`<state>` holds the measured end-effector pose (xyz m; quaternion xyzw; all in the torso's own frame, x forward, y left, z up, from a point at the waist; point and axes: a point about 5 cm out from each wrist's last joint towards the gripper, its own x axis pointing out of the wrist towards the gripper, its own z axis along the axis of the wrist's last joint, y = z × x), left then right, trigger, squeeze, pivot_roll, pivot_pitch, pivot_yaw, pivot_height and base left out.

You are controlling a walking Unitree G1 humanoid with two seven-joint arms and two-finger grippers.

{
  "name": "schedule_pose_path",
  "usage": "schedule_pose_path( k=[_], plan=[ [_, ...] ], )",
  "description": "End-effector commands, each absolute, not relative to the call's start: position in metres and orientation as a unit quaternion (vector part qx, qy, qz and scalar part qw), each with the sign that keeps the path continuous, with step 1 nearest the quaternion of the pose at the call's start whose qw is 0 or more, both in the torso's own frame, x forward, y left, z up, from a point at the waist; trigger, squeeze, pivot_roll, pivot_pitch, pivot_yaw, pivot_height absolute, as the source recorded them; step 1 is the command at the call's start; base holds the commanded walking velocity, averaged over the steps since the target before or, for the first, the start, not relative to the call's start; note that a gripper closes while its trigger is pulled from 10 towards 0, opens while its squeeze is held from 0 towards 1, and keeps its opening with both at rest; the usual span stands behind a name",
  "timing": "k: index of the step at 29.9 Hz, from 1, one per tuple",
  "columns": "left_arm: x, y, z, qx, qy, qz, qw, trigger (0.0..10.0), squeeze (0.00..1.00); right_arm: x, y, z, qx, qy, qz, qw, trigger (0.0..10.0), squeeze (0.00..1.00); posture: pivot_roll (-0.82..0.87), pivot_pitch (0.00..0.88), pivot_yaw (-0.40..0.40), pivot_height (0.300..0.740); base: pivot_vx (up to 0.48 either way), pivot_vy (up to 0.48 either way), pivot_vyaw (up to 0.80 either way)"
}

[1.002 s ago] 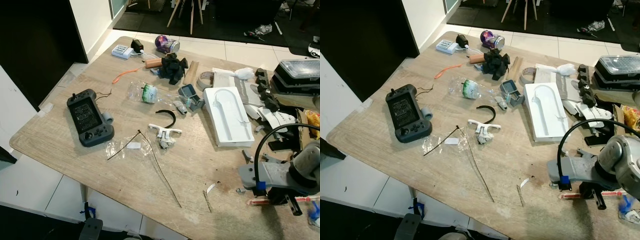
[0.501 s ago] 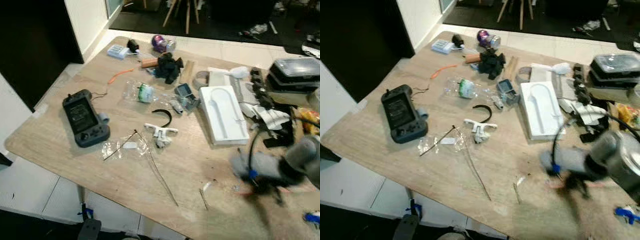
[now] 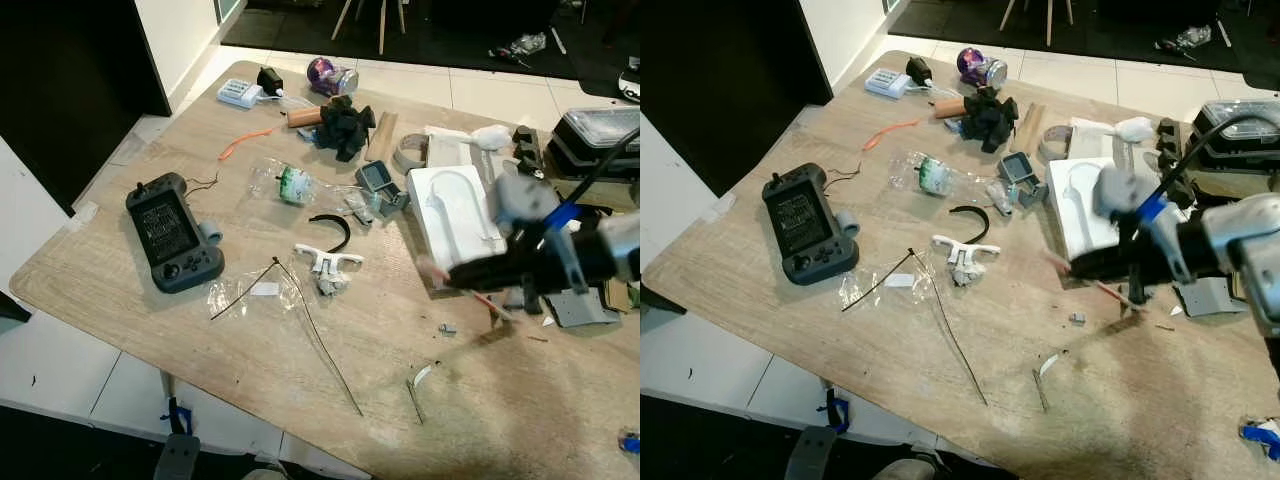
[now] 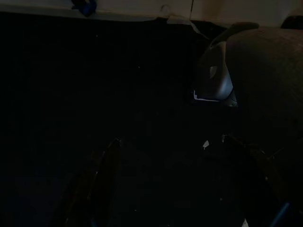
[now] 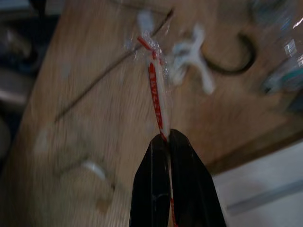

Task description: Picking trash to rubbish bin

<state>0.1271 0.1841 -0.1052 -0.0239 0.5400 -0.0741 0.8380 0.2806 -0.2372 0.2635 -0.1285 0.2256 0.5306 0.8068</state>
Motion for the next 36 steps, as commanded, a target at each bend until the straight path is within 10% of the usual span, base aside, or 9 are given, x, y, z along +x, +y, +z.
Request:
schedule_pose_path(
  k=[1, 12, 23, 36],
  plan=[
    [0.11, 0.135, -0.112, -0.083, 0.557, -0.132, 0.816, 10.0, 0.0, 0.279, -0.236, 0.281, -0.096, 0.17, 0.534, 0.823, 10.0, 0.0, -0.1, 0.163, -0.013, 0.74, 0.0, 0.0, 0.0],
    [0.11, 0.142, -0.113, -0.082, 0.559, -0.11, 0.817, 10.0, 0.0, 0.289, -0.228, 0.331, 0.112, -0.156, 0.477, 0.858, 10.0, 0.0, -0.08, 0.133, 0.025, 0.74, 0.0, 0.0, 0.0],
    [0.111, 0.149, -0.113, -0.051, 0.562, -0.111, 0.818, 10.0, 0.0, 0.287, -0.156, 0.292, 0.305, -0.213, 0.482, 0.794, 10.0, 0.0, -0.06, 0.107, 0.062, 0.74, -0.173, 0.0, 0.0],
    [0.111, 0.151, -0.113, -0.041, 0.563, -0.114, 0.818, 10.0, 0.0, 0.276, -0.118, 0.281, 0.336, -0.184, 0.508, 0.771, 10.0, 0.0, -0.06, 0.098, 0.075, 0.74, -0.361, 0.0, 0.0]
  ],
)
